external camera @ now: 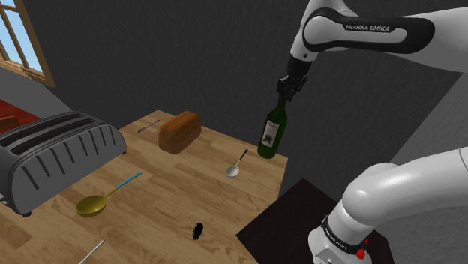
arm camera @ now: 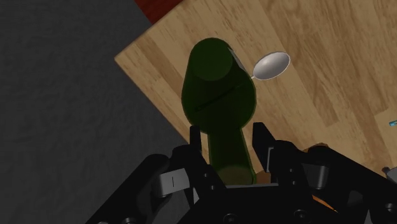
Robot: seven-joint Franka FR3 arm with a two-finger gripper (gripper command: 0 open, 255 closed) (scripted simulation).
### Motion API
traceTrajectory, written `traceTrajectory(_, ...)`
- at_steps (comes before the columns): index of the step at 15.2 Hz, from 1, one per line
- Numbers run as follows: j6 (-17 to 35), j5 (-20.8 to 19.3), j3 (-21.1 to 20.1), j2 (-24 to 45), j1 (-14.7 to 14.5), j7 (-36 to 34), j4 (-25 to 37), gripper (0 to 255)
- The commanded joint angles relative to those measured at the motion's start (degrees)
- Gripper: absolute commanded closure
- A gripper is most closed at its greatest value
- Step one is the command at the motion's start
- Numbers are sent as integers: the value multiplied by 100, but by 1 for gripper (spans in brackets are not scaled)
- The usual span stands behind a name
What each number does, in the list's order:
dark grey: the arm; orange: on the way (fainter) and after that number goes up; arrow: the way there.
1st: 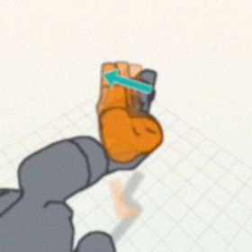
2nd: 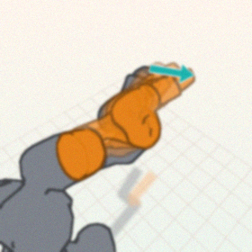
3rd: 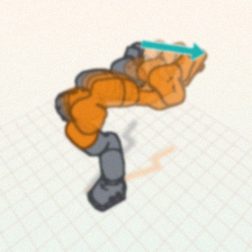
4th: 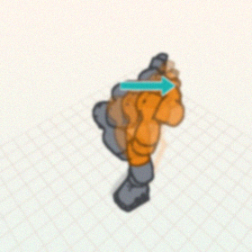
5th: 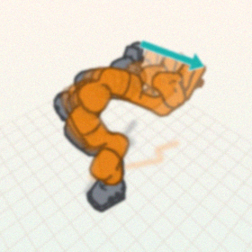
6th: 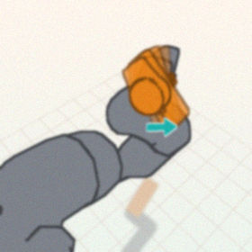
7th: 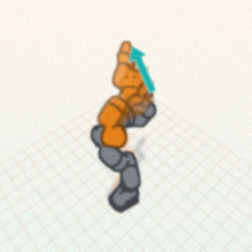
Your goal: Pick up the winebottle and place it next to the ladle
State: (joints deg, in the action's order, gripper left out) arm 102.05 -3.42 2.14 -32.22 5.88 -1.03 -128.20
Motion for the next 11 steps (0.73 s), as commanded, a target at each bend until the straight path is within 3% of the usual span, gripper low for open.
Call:
traceTrajectory(1, -152, 6, -9, 23, -4, -1, 175, 255)
traceTrajectory(11, -893, 21, -21, 206, -8, 30, 1100, 255)
